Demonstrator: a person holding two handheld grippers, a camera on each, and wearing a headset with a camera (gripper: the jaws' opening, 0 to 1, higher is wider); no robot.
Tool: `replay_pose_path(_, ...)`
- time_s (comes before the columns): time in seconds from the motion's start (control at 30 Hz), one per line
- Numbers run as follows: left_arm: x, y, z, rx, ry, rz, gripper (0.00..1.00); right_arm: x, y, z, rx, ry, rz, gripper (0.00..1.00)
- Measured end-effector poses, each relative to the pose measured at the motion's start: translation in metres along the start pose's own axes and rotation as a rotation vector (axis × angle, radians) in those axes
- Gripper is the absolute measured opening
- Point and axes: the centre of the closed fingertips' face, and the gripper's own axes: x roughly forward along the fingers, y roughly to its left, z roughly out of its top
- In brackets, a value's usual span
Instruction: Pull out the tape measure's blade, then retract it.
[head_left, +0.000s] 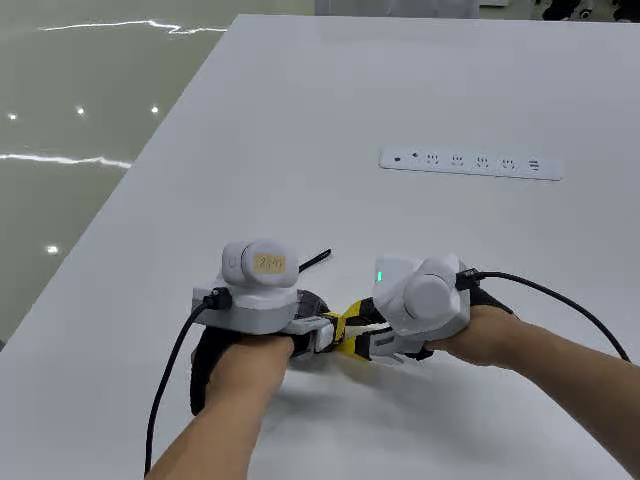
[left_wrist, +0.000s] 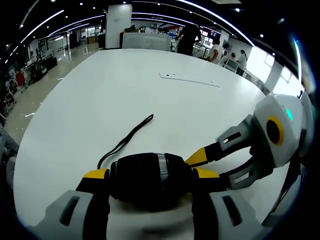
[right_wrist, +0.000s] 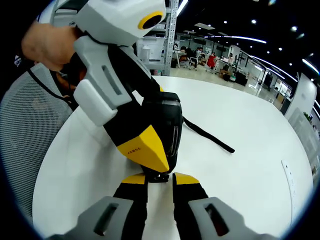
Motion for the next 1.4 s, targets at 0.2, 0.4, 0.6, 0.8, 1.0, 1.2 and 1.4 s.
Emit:
replay_pose_path(0.2,-0.006,-0.002,-0.001,0.057,-0.001,-0.032,0.63,-0.005,0.000,0.001,0.015,-0.004,-0.007,0.20)
replay_pose_path(0.4,-0.010,0.000,0.000,0.061,-0.003,-0.070,0.63,-0.014,-0.004,0.000,0.046,-0.008,-0.027,0.22)
replay_pose_path(0.6,-0.014,-0.004,-0.002,0.091,0.011,-0.112,0.63,-0.026,-0.004,-0.001,0.065,-0.008,-0.049,0.23)
replay_pose_path(0.8,-0.018,-0.008,-0.008,0.135,0.027,-0.137,0.63,-0.040,-0.005,-0.004,0.076,-0.007,-0.076,0.25)
replay_pose_path(1.0,-0.022,-0.008,-0.012,0.175,0.025,-0.165,0.66,-0.057,-0.006,-0.007,0.109,-0.012,-0.111,0.30)
replay_pose_path(1.2,-0.030,-0.012,-0.013,0.220,0.030,-0.190,0.70,-0.075,-0.007,-0.016,0.155,-0.025,-0.155,0.33)
replay_pose_path(1.4,-0.039,-0.015,-0.012,0.239,0.022,-0.213,0.73,-0.091,-0.005,-0.022,0.194,-0.040,-0.194,0.37)
